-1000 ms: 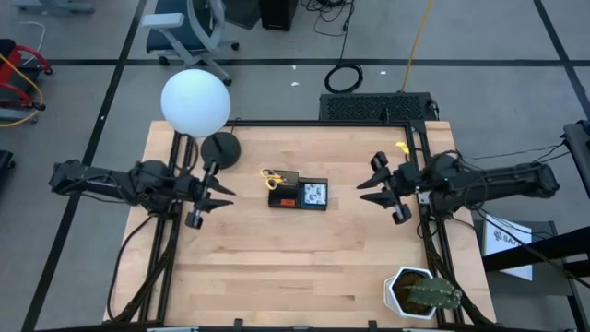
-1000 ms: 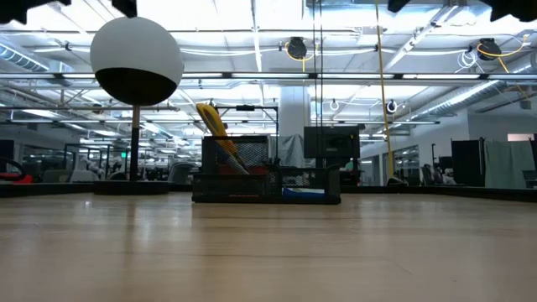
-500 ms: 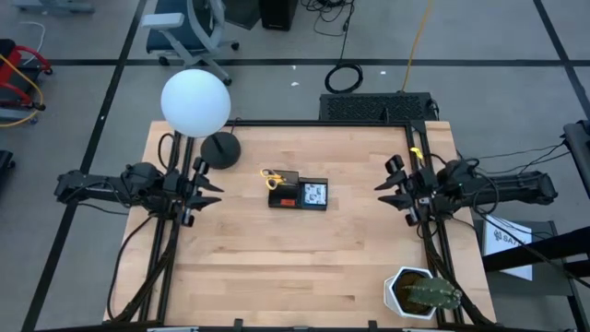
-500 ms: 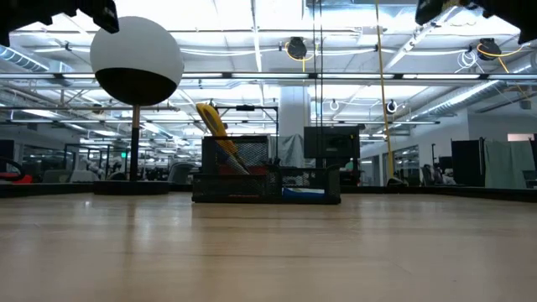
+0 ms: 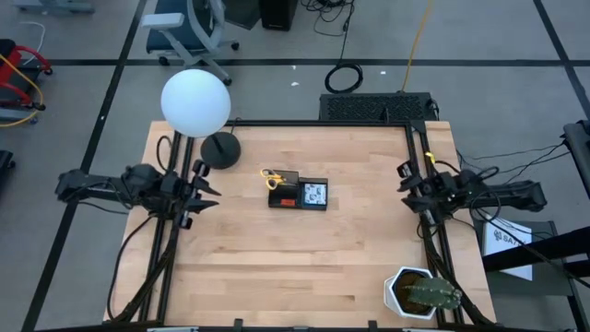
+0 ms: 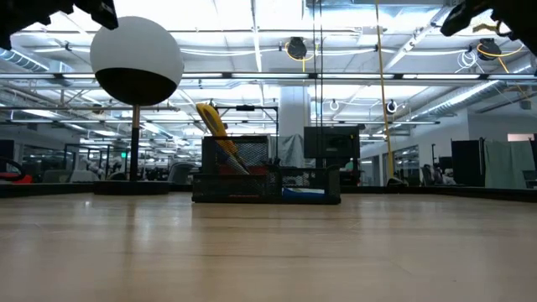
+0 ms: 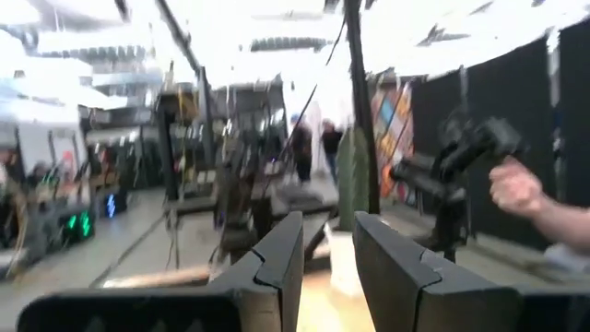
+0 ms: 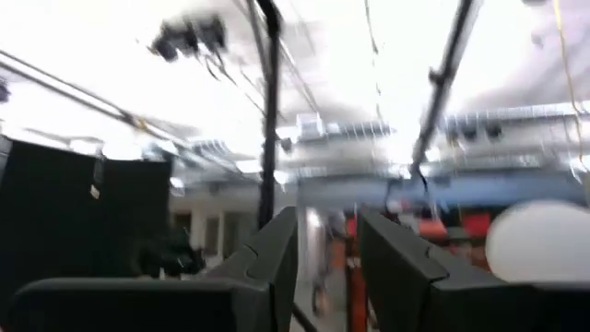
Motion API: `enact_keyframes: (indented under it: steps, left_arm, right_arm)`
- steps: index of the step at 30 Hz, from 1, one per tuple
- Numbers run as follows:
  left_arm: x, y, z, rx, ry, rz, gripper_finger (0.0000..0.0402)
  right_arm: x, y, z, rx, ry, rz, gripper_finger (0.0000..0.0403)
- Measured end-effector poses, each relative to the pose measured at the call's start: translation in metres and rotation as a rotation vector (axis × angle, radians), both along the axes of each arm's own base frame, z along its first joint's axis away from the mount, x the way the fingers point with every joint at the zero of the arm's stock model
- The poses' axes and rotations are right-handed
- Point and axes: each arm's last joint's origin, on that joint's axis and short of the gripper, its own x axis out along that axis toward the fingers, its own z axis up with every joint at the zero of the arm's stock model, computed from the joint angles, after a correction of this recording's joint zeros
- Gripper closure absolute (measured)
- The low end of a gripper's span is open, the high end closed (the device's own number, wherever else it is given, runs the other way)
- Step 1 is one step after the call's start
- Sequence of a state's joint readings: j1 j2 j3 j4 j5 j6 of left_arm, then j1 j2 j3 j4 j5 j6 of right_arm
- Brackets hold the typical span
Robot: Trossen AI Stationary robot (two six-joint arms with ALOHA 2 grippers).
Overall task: Pick and place office supplies into organizer
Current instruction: Return to Home Position
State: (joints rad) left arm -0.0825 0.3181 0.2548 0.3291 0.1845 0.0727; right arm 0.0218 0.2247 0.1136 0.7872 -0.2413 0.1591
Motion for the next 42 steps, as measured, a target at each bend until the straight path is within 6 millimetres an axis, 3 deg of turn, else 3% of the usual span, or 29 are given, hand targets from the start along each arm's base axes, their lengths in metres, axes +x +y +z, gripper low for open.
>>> enact_keyframes:
  steps: [6, 17, 28, 35, 42]
  left_arm:
    - [-0.001, -0.003, -0.016, -0.007, -0.137, -0.021, 0.0298]
    - [-0.008, -0.001, -0.039, -0.022, -0.254, 0.031, 0.0298]
    - [-0.008, -0.001, -0.039, -0.011, -0.256, 0.034, 0.0298]
    - [-0.007, -0.001, -0.043, -0.006, -0.215, 0.033, 0.0298]
    - [-0.001, -0.002, -0.057, 0.037, -0.064, 0.039, 0.0298]
  right_arm:
    - [-0.020, 0.002, 0.008, -0.037, -0.248, 0.071, 0.0298]
    - [-0.019, 0.002, 0.007, -0.021, -0.226, 0.081, 0.0298]
    - [-0.014, 0.002, 0.002, -0.034, -0.165, 0.059, 0.0298]
    - [-0.007, 0.002, -0.007, -0.053, -0.050, 0.052, 0.0298]
    - [0.000, 0.002, -0.017, -0.093, 0.060, 0.031, 0.0298]
